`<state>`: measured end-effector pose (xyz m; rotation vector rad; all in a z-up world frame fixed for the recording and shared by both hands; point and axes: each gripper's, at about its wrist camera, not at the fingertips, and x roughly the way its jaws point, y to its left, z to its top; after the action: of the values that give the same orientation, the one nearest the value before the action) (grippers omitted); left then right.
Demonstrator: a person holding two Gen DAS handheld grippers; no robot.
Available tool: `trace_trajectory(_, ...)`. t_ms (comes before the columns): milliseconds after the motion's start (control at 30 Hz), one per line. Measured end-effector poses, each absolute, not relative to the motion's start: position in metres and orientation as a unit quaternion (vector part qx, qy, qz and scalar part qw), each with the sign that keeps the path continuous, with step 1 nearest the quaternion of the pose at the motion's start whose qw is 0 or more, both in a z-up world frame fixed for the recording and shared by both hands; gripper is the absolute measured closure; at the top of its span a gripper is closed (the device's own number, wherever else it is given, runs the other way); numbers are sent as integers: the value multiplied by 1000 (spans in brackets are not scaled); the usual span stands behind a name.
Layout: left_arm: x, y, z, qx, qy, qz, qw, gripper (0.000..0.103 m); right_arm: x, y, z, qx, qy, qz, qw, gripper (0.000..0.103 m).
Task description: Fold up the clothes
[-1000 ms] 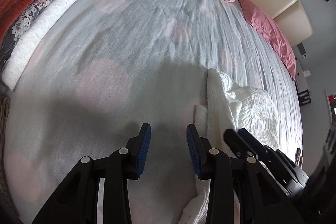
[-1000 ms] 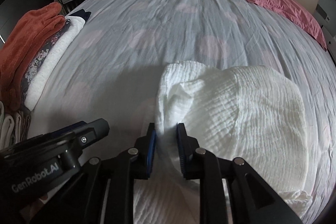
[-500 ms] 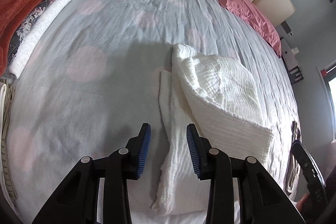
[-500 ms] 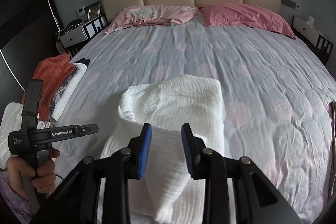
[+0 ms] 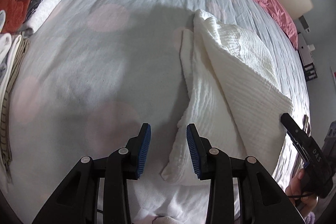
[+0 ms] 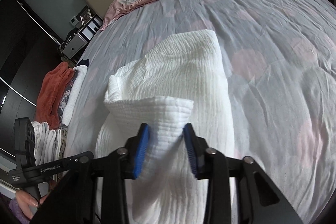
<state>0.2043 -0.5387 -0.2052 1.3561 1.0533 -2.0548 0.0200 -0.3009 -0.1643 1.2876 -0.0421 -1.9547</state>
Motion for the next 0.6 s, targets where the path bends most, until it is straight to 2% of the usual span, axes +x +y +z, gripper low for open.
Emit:
trace_trajectory(167,211,-540,-202,471,412,-748,218,66,61,-303,-135,448,22,-761,468,94)
trace_trajectory(367,229,-541,-188,435,427,-756,238,66,124,-319,-130,416,84,-731,534,97)
trace_trajectory(600,240,-541,-188,420,446,-755,232,66,172,-350,-168,431,131,-687,569,97)
